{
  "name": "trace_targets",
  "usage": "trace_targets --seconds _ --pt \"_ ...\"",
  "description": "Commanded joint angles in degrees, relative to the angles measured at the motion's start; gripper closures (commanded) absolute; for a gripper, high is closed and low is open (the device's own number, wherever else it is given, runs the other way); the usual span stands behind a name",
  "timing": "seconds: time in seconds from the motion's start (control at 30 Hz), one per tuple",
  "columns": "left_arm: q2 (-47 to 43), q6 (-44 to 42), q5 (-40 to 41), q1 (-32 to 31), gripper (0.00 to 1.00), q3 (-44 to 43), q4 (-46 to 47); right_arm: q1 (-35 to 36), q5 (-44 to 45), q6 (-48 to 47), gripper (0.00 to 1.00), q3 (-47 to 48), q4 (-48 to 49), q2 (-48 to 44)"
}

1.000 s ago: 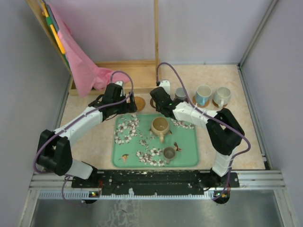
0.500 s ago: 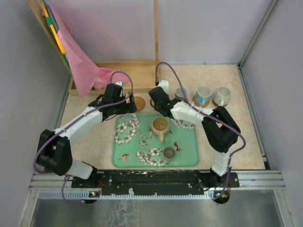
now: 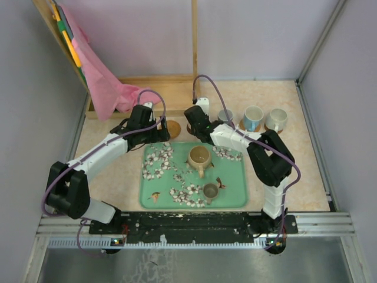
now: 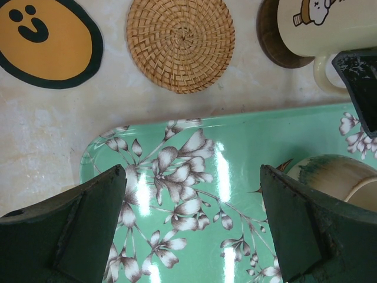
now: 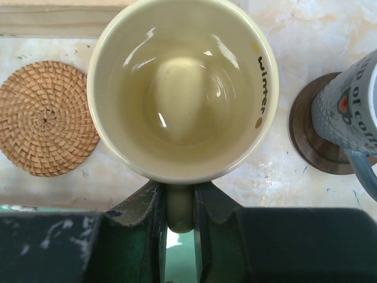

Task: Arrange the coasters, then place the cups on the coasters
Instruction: Place the cup on the coaster.

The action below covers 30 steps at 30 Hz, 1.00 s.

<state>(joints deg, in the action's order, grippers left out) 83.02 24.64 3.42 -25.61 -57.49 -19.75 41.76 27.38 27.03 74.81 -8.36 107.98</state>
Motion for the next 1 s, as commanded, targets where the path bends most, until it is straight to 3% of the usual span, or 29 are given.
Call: trace_targets --seconds 0.0,0.97 --pt "-1.5 -0.2 -0.5 0.4 0.00 0.2 -0.5 -0.8 3.3 0.3 1.00 3.8 6.7 -0.5" --pt "-0.9 -0.2 -0.9 0.6 0.00 0.3 0.0 -0.8 1.3 -0.3 1.00 3.9 5.9 1.2"
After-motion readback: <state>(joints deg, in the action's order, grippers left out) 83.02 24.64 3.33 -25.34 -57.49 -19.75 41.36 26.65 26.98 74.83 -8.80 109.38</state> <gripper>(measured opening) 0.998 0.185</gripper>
